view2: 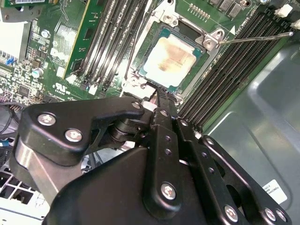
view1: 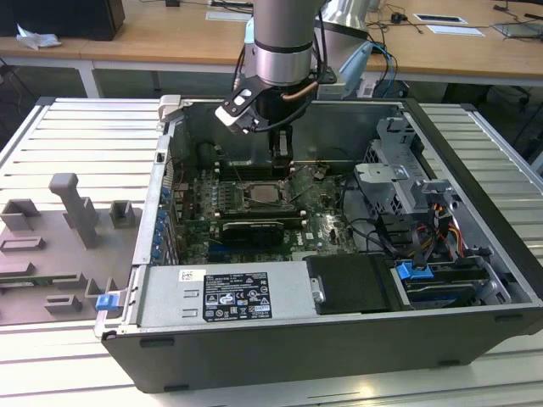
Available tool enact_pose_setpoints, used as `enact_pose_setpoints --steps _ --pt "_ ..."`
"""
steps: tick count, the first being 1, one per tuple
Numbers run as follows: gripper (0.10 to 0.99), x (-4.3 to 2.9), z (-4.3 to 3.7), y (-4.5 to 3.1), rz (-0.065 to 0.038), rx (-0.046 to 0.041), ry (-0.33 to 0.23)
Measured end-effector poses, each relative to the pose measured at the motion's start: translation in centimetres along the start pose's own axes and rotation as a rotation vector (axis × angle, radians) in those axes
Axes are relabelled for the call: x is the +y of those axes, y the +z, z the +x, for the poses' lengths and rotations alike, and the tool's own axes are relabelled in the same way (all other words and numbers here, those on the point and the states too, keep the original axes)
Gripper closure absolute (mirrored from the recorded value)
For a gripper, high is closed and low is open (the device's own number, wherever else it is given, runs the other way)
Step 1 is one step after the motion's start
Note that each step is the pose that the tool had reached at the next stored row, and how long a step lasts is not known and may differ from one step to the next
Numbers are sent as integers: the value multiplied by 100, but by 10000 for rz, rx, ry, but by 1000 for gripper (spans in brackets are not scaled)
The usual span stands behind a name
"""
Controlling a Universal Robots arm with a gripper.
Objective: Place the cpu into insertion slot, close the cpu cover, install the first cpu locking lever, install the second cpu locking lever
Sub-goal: 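Close the cpu cover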
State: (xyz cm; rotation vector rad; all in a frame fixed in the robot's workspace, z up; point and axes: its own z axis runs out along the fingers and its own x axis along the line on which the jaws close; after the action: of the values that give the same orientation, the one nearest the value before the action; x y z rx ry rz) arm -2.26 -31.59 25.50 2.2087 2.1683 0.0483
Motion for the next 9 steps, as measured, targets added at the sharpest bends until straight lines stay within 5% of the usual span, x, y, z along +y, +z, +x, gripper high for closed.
enact_pose_setpoints --steps 9 --pt "980 17 0 -120 -2 4 -2"
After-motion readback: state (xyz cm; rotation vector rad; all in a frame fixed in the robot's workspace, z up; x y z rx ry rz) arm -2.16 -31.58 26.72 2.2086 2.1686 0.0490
